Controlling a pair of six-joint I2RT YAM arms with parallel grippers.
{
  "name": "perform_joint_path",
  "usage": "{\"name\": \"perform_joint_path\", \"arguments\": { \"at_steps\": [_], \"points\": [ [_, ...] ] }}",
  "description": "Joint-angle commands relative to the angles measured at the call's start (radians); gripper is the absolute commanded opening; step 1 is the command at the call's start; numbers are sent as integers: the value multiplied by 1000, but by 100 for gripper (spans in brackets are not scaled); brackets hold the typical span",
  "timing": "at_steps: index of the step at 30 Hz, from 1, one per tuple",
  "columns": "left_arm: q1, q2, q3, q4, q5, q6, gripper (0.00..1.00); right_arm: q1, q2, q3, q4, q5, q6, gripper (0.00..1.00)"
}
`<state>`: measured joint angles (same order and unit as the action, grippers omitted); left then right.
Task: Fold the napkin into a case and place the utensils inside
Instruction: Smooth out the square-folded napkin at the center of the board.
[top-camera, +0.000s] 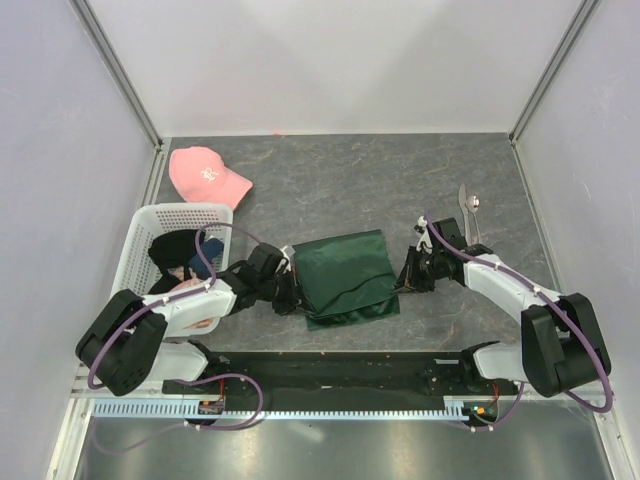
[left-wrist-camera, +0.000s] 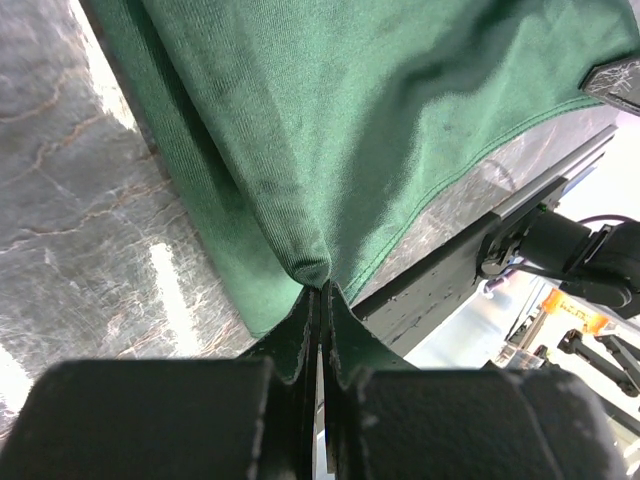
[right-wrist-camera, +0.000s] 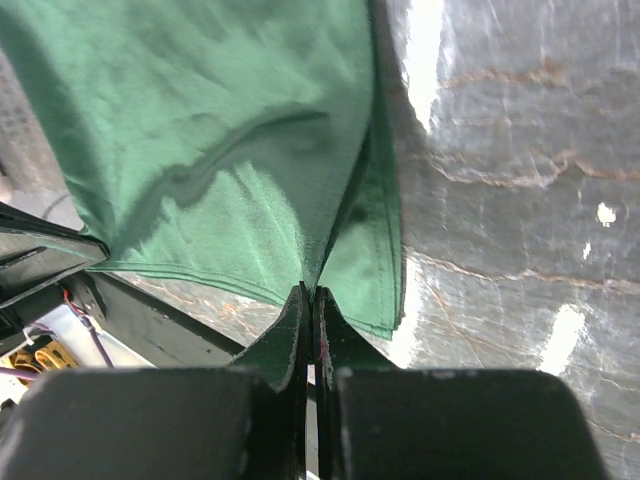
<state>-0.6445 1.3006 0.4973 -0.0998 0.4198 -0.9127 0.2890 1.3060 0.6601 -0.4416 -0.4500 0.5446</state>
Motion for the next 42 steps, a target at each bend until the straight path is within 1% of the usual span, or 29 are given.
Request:
{"name": "perform_joint_path", "arguments": {
  "at_steps": [1, 9, 16, 21, 27, 29, 30, 35, 36, 38, 42],
  "points": [
    [-20, 9, -29, 51, -16, -48, 2, 4, -27, -33, 27, 2, -14, 0],
    [-52, 12, -62, 81, -16, -80, 2, 6, -22, -94, 67, -6, 0, 0],
    [-80, 37, -75, 97, -22, -97, 2, 4, -10, -140, 96, 26, 5, 0],
    [-95, 54, -89, 129, -19, -103, 6, 4, 25, -155, 122, 39, -3, 0],
    [-95, -7, -120, 127, -39, -109, 11, 6, 10, -171, 124, 24, 6, 0],
    [-95, -24, -124, 121, -39, -109, 17, 6, -5, -175, 121, 22, 9, 0],
    [-95, -27, -129, 123, -38, -109, 18, 6, -8, -177, 116, 23, 9, 0],
    [-95, -72, -122, 115, -29, -115, 8, 7, -13, -174, 113, 19, 15, 0],
    [-95, -75, -117, 109, -27, -114, 5, 3, -19, -171, 112, 19, 17, 0],
    [-95, -77, -114, 106, -26, -115, 2, 4, -25, -166, 104, 24, 17, 0],
    [-99, -72, -138, 117, -19, -133, 2, 4, -25, -159, 93, 28, 11, 0]
  ]
}}
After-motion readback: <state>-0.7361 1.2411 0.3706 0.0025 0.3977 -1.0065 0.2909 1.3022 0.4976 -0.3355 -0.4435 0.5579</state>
